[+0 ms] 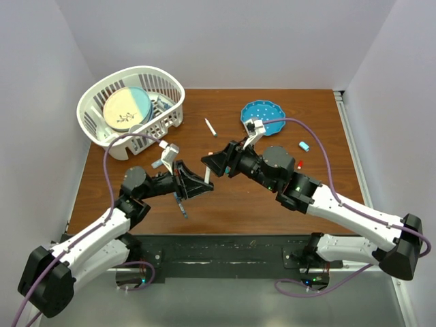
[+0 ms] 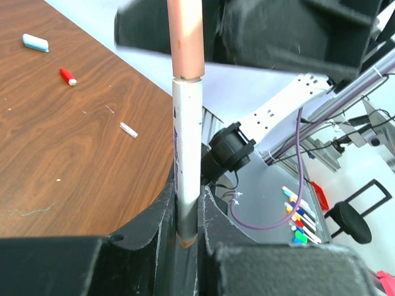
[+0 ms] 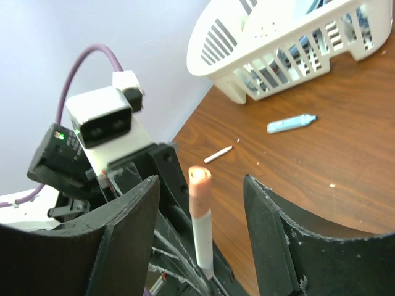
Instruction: Insert the pens into the pen caps
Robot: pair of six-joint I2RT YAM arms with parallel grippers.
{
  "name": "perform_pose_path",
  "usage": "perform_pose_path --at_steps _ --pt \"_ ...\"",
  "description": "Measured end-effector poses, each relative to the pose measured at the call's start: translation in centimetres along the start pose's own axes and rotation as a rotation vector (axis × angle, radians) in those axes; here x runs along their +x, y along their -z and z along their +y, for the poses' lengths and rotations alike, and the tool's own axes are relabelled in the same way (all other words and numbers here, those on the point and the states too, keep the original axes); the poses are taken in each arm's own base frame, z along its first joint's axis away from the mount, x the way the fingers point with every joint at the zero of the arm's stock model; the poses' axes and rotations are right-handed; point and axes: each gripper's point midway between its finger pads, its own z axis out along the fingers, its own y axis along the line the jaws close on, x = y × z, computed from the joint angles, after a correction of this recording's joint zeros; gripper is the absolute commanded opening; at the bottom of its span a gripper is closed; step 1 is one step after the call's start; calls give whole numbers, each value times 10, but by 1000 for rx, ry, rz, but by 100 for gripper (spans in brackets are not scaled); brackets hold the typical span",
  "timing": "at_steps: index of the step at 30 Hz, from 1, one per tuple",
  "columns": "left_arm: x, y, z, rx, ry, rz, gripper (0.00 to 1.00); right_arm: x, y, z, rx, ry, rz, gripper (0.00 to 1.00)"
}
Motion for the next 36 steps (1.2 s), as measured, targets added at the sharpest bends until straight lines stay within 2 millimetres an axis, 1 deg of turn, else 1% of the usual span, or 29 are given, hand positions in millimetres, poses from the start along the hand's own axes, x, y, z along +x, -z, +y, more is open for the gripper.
perform_pose_path --at_steps 5,8,11,12,13,14,19,21,26,33,36 --pt "1 0 -3 17 -7 6 0 -10 0 5 -8 33 -20 52" --pt "1 0 -5 27 -13 7 0 -12 0 6 -8 46 -21 47" --pt "0 0 -6 33 -17 7 0 -10 0 4 -4 58 -13 29" --pt "0 0 -6 35 -18 7 0 -9 0 3 -3 62 -12 20" --pt "0 1 -7 35 -18 8 0 -9 0 3 -1 66 -9 6" --pt "1 0 -6 35 -17 9 0 -8 0 3 -3 70 -7 0" --pt "1 0 -5 32 -14 9 0 -4 1 6 -33 64 4 0" --pt "3 -1 -1 18 -1 20 0 1 0 3 -41 58 8 0" --pt "15 -6 17 -42 43 87 0 13 -1 -20 2 54 24 0" --pt "25 -6 34 -113 27 143 0 26 0 -36 36 33 51 0" --pt "34 -8 42 -125 46 188 0 36 2 -46 45 4 40 0"
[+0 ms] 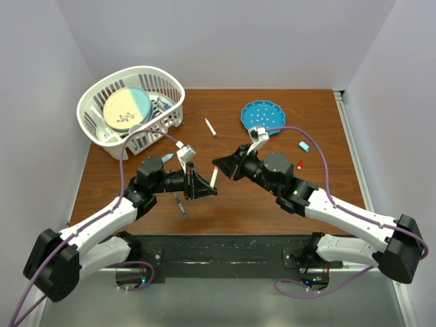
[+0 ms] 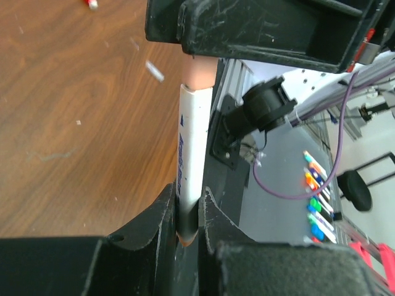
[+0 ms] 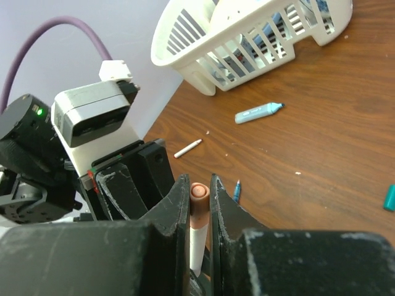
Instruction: Insert the pens into the pen caps
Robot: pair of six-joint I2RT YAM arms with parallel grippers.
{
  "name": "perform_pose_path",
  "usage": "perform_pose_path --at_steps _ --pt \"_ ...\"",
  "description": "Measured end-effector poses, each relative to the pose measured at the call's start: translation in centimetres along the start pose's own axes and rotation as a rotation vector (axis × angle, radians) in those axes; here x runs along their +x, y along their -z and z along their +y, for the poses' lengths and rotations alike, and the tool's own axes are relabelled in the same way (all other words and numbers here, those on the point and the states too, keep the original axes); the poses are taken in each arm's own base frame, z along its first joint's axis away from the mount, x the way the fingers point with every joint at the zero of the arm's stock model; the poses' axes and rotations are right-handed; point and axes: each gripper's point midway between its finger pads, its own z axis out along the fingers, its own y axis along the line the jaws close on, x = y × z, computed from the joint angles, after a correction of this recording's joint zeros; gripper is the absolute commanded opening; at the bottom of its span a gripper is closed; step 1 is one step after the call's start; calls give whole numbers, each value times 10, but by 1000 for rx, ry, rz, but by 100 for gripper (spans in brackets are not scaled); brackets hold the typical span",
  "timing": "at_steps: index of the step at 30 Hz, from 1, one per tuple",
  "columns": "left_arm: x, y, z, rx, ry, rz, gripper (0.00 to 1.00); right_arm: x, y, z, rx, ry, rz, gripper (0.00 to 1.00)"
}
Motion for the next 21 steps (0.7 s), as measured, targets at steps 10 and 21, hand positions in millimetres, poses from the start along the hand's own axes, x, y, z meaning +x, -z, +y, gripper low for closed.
perform_pose_path --at_steps 10,21 --pt "14 -3 8 44 75 93 0 15 4 -15 12 -49 -21 0" --pt "13 -4 5 159 158 131 0 17 -4 -12 -33 -76 -55 0"
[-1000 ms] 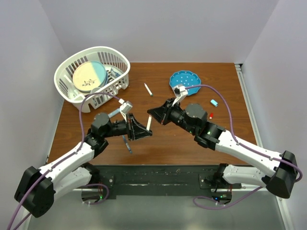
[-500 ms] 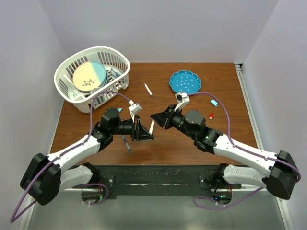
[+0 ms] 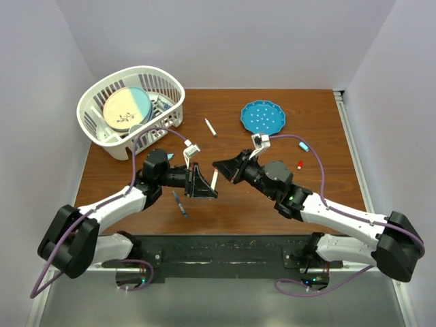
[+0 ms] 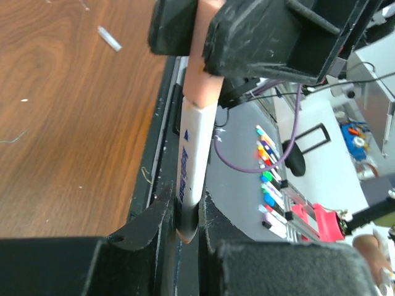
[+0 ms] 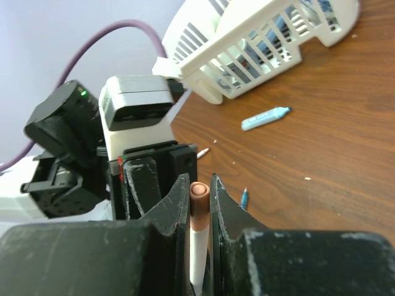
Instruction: Insert the pens into the pen caps
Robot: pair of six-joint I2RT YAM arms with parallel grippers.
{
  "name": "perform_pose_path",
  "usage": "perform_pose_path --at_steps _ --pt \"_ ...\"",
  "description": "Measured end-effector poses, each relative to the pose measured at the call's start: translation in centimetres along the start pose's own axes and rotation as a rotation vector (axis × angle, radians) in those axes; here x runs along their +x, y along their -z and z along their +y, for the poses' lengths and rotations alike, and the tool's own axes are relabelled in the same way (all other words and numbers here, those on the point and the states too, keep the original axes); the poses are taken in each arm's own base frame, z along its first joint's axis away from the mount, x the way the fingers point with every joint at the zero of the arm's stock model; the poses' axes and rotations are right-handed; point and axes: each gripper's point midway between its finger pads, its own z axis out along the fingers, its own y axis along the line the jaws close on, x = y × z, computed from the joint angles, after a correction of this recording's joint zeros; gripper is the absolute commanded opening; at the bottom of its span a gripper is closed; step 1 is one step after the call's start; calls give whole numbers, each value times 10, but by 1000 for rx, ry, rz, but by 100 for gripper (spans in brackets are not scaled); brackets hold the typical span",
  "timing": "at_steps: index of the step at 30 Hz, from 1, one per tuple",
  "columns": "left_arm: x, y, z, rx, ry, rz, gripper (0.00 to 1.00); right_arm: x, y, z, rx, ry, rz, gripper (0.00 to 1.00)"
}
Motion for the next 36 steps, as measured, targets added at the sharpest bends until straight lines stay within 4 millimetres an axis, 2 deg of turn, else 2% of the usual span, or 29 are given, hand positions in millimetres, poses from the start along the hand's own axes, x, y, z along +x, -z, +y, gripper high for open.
perform_pose_path --at_steps 8,14,21,29,36 --pt "1 8 -17 96 -43 38 0 2 -2 26 -149 43 23 0" --pt "-5 14 -17 74 -87 30 0 -2 -1 33 -158 138 54 0" --pt "-15 19 -22 68 -127 28 0 -9 -1 41 -185 152 37 0" --pt "-13 28 -49 200 -197 72 0 -4 6 70 -367 174 42 0" --pt "-12 31 -49 181 -209 64 0 -11 10 77 -365 183 48 0"
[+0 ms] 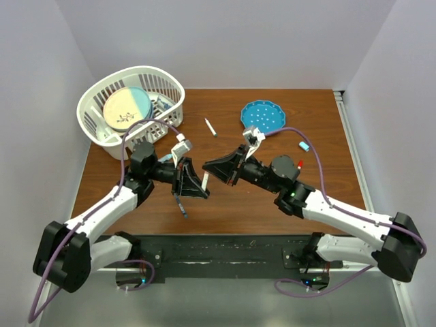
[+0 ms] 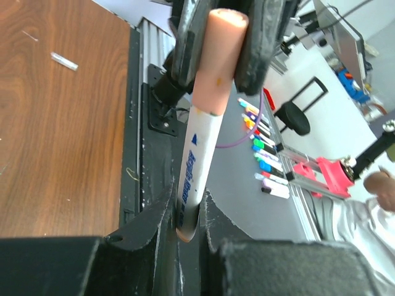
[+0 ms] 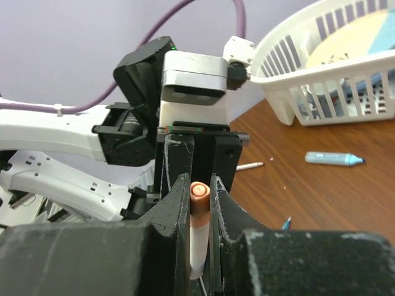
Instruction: Insert the pens into the pen caps
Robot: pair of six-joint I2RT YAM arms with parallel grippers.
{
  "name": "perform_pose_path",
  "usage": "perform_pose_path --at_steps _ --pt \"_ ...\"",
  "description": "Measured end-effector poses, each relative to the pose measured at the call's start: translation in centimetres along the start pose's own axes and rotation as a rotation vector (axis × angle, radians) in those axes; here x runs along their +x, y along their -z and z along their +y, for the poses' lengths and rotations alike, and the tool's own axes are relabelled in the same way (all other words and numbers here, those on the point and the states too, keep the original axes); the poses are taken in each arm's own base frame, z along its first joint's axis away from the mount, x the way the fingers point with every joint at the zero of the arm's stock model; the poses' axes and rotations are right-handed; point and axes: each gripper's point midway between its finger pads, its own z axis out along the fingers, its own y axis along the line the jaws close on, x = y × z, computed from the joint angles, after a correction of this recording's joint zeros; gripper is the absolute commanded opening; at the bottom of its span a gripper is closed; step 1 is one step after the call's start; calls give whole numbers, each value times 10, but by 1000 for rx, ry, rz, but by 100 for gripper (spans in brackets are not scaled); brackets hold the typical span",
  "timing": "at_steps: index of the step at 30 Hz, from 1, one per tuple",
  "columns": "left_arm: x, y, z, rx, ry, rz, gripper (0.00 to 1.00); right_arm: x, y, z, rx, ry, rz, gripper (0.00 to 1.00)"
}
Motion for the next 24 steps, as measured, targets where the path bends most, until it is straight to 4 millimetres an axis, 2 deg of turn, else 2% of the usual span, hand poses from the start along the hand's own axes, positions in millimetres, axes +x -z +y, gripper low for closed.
perform_pose_path --at_steps 4,8,9,12,14,17,20,24 --pt "-3 1 2 -44 -5 -23 0 -7 6 -2 88 -24 17 0" --pt "-12 4 -2 -83 -59 -62 0 -19 13 3 165 -28 31 24" --pt "-13 5 -4 -89 -68 -69 0 -20 14 4 177 -28 37 35" --pt "-24 10 -1 -140 -102 -117 0 -22 18 5 244 -23 85 49" --pt "-39 18 12 -243 -115 -198 0 -7 24 11 257 -35 165 52" --pt "-49 30 34 -362 -97 -275 0 14 33 18 268 -40 264 58" --pt "-45 36 52 -445 -52 -309 0 18 42 12 313 -44 287 70" --pt "-31 41 89 -561 61 -323 0 11 58 8 356 -49 253 74"
